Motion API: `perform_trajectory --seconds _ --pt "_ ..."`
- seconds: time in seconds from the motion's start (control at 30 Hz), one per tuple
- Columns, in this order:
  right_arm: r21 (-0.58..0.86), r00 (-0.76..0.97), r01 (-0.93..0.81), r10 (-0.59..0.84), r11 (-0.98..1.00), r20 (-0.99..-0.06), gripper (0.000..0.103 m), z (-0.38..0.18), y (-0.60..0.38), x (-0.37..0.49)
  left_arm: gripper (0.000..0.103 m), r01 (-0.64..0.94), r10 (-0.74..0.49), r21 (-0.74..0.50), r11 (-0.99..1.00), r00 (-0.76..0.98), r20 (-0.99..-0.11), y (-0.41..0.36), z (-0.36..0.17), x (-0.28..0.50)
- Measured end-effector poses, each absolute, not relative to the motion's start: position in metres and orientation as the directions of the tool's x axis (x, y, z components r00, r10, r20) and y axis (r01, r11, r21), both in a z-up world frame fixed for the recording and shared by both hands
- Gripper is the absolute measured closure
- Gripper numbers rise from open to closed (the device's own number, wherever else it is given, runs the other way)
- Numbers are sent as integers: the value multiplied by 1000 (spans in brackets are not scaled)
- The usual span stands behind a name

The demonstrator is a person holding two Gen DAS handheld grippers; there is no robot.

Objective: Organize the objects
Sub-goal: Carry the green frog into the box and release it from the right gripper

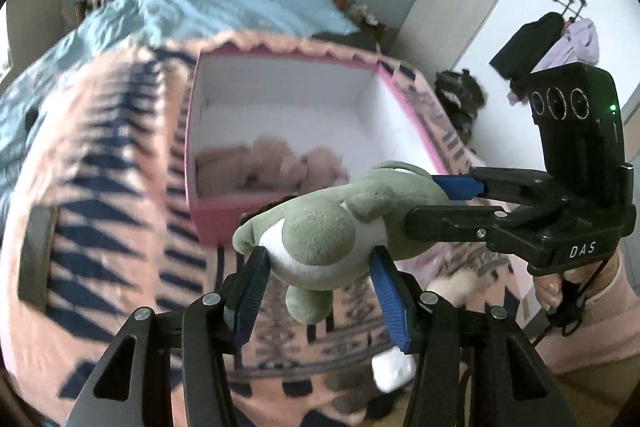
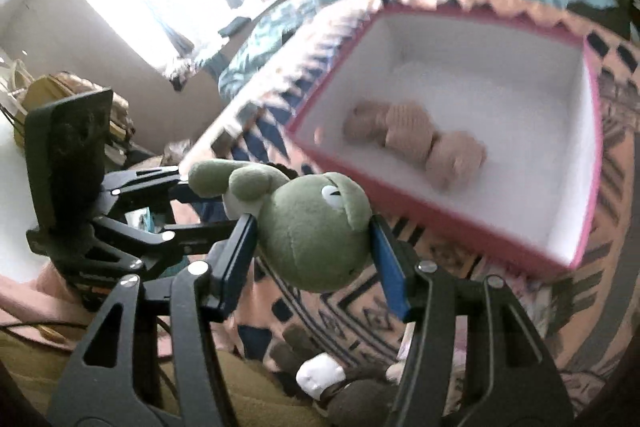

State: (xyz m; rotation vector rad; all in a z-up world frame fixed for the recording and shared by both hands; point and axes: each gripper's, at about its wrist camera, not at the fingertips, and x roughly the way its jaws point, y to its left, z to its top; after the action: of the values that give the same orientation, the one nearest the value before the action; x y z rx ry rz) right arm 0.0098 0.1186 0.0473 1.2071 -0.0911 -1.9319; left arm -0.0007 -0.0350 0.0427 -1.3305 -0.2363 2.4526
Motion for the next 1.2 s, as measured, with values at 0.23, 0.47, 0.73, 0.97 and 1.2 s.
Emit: perform_trajectory --seconds 0.23,0.47,0.73,0.97,1.2 --pt "442 -299 594 -694 -672 -655 43 81 120 -28 51 -268 370 -262 -927 -548 -750 -45 57 -56" --pt "462 -329 534 -677 -708 -658 43 70 117 -91 51 -267 331 -216 -939 -537 -776 -47 44 -118" --pt "472 -283 452 -624 -756 -728 43 20 109 -142 51 -234 310 -223 -946 -454 -835 -45 -3 -167" --pt "499 -226 388 -604 -775 -764 43 -22 106 -162 52 -207 301 -234 -950 -404 -864 -44 -27 -181" --pt "470 -229 350 -561 -810 -796 43 -35 109 -168 52 -201 240 -171 -965 -404 -883 -38 -34 -172"
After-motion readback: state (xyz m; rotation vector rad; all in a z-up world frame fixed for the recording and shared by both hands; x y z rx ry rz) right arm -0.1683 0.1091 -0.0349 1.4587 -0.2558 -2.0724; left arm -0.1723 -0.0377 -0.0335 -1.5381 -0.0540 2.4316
